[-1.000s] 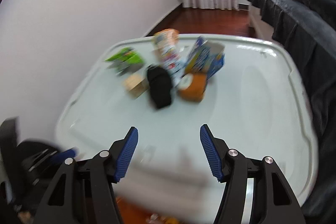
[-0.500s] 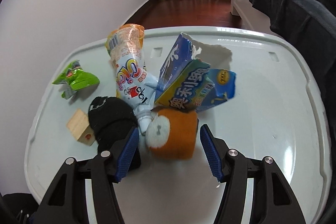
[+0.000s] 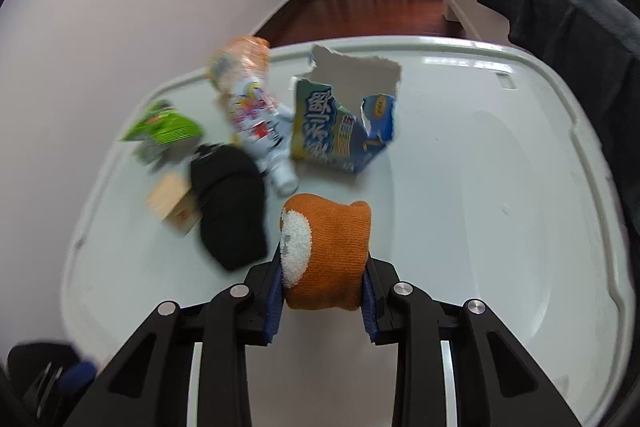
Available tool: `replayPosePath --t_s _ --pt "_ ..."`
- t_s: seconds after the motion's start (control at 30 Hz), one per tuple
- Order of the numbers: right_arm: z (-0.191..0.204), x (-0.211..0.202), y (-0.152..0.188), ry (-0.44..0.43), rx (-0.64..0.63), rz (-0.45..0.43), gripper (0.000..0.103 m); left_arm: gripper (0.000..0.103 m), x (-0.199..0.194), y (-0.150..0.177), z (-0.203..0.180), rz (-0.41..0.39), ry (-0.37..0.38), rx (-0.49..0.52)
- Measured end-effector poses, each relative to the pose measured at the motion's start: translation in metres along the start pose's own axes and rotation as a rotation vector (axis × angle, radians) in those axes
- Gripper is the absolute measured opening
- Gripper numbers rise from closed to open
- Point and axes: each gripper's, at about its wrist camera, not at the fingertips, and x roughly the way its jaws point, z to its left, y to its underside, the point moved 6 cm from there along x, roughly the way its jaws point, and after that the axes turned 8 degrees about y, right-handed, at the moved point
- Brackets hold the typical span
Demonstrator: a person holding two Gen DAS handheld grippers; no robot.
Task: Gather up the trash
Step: 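Grasp the black sock with the left tool while the right tool holds the orange sock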
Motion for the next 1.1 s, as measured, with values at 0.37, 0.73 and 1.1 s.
replayPosePath --t_s 0.37,0.73,1.1 --pt "-0.059 -0.082 0.052 -0.005 0.056 -0.127 0.032 0.068 0.058 -0.070 -0.056 -0.016 0.102 -0.086" --pt "-0.067 -0.090 0.051 -0.088 0.107 -0.161 0.032 0.068 0.123 -0.118 -0.057 0.006 -0.047 -0.125" --pt "-0.063 -0.082 0.056 -0.100 0.100 -0.129 0.032 0.043 0.144 -0.126 -0.050 -0.013 -0.148 -0.057"
